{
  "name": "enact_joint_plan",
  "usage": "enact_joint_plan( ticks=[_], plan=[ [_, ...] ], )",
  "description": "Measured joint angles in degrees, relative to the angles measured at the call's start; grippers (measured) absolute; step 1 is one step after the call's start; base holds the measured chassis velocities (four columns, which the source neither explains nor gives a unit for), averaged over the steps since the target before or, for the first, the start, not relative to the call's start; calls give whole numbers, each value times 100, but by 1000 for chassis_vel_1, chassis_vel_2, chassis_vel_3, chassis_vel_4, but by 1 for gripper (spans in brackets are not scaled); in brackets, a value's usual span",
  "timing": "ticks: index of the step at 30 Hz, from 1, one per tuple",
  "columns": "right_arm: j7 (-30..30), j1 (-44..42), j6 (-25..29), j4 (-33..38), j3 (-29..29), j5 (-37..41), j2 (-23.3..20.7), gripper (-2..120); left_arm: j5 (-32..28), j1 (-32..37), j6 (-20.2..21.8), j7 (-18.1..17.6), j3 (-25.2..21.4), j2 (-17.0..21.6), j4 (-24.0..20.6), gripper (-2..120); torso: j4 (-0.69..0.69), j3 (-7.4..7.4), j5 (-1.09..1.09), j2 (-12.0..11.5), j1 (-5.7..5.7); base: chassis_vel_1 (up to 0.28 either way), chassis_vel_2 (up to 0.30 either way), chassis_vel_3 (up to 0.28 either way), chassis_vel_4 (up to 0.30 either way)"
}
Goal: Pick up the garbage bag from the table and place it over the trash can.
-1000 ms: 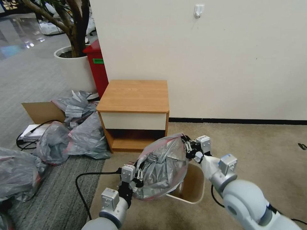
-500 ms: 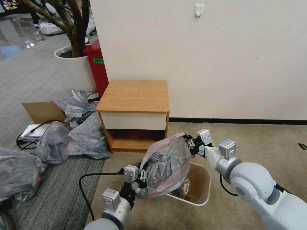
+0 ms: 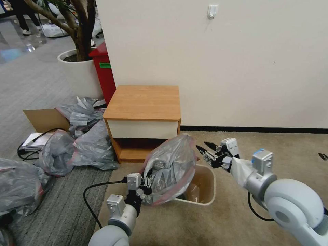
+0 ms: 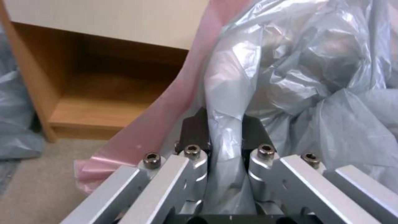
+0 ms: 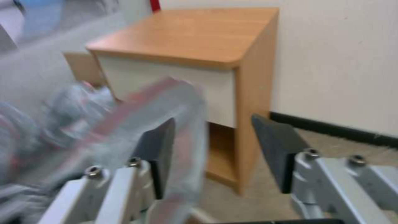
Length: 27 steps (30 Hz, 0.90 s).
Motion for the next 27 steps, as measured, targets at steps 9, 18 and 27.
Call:
enact_joint_plan(
  ticks=[9,18,27],
  plan=[
    [1122,-265,-73,266,-813,1484,436,85,-29,-113,-41,-76,-231,85,25,9,0,0,1,0,0,0,0,0,0],
    [1823,-182,53,134,-1634,1501,1006,98,4,-107,-119,-68,-355,115,-80,9,1,0,1,0,0,0,0,0,0],
    [2071,-103,290,-236,-1865,1505,1261,77,178,-119,-153,5,-343,101,-102,8,0,0,0,0,0,0,0,0,0]
  ],
)
